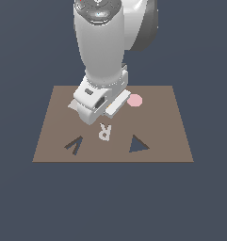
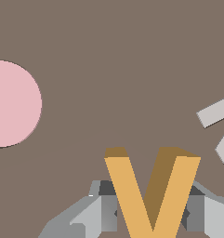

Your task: Insert a designated object into the corresponding slot on a board.

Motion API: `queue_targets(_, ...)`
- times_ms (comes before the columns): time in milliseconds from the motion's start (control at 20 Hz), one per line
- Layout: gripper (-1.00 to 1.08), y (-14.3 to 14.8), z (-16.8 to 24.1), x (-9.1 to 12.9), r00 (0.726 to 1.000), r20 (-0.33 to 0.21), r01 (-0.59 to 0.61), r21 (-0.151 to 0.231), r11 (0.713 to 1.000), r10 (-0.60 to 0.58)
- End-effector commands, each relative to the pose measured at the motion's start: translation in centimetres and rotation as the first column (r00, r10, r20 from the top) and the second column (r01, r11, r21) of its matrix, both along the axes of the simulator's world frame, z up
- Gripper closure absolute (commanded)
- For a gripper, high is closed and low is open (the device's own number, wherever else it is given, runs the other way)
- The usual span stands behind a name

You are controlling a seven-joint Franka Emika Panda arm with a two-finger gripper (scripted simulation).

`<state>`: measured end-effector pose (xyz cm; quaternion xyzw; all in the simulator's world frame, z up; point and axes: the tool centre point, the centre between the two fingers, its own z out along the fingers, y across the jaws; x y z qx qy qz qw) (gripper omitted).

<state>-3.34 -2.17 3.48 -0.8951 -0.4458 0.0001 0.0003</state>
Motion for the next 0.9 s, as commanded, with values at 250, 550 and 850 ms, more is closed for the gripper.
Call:
queue_targets(250,1.08,0.1,0.1,3.3,0.961,0.0,0.278,0.0,0.961,-0.278)
queue_targets(550,1.08,-0.7,0.2,6.3,0.853,0.0,0.522,0.001,0.853,-0.522)
queue_targets(850,1.08,-2.4,0.4,9.0,0.678,0.0,0.735,0.001,0.678,-0.735)
